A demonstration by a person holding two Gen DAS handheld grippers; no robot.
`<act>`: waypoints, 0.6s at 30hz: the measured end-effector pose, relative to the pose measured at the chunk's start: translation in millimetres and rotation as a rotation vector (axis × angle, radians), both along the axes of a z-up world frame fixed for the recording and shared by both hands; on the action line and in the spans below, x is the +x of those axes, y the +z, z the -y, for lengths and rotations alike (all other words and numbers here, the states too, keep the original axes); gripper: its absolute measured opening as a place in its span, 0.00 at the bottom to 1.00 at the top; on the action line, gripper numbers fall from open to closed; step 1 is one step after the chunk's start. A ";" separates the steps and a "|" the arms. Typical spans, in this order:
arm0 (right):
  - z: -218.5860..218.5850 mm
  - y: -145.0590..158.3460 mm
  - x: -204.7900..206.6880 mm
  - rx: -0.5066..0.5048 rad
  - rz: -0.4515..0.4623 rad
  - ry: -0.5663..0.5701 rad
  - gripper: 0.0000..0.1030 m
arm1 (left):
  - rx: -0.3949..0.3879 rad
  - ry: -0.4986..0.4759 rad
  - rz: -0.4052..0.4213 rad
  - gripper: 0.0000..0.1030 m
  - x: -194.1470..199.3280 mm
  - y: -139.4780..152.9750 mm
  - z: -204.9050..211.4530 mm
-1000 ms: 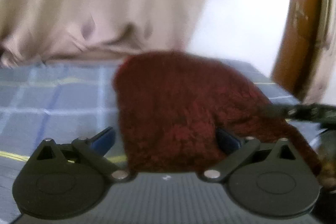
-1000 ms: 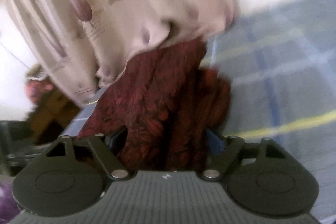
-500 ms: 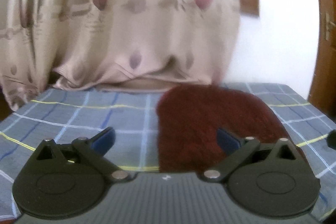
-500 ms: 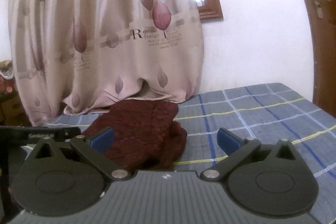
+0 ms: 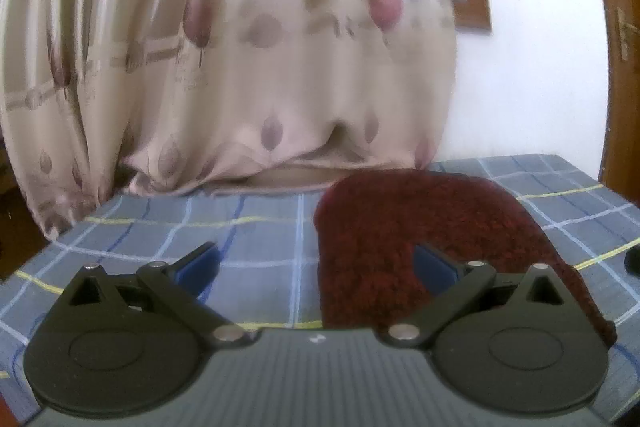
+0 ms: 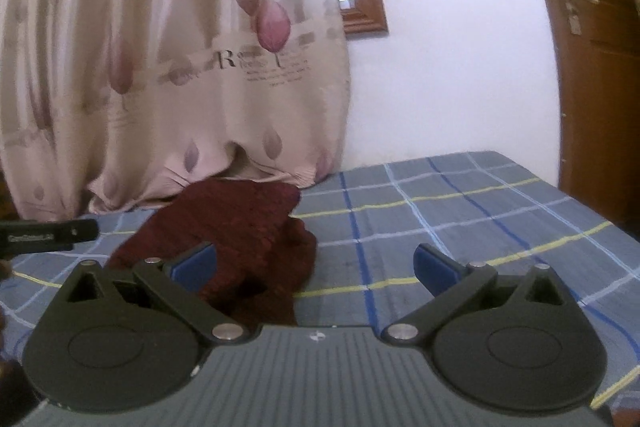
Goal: Fold small clothes
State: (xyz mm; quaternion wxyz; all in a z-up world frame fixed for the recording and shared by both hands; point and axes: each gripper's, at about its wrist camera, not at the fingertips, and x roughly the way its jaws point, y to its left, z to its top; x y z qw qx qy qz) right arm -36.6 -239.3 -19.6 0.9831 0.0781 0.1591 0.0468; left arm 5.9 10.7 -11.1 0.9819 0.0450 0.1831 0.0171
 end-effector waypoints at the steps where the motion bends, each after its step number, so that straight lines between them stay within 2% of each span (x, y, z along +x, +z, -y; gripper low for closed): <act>1: 1.1 -0.6 -0.7 0.002 0.001 -0.005 1.00 | 0.013 -0.003 0.006 1.00 -1.4 -0.2 1.4; 9: 15.2 -4.6 0.9 0.009 -0.021 -0.043 1.00 | 0.004 -0.020 -0.010 1.00 -4.2 -1.3 -0.6; 14: 8.9 -2.7 -1.2 -0.006 -0.018 -0.019 1.00 | -0.048 -0.047 -0.017 1.00 -5.7 0.4 -8.0; 18: 6.0 -0.4 -2.2 -0.011 -0.016 -0.006 1.00 | -0.059 -0.047 -0.006 1.00 -7.3 1.5 -11.3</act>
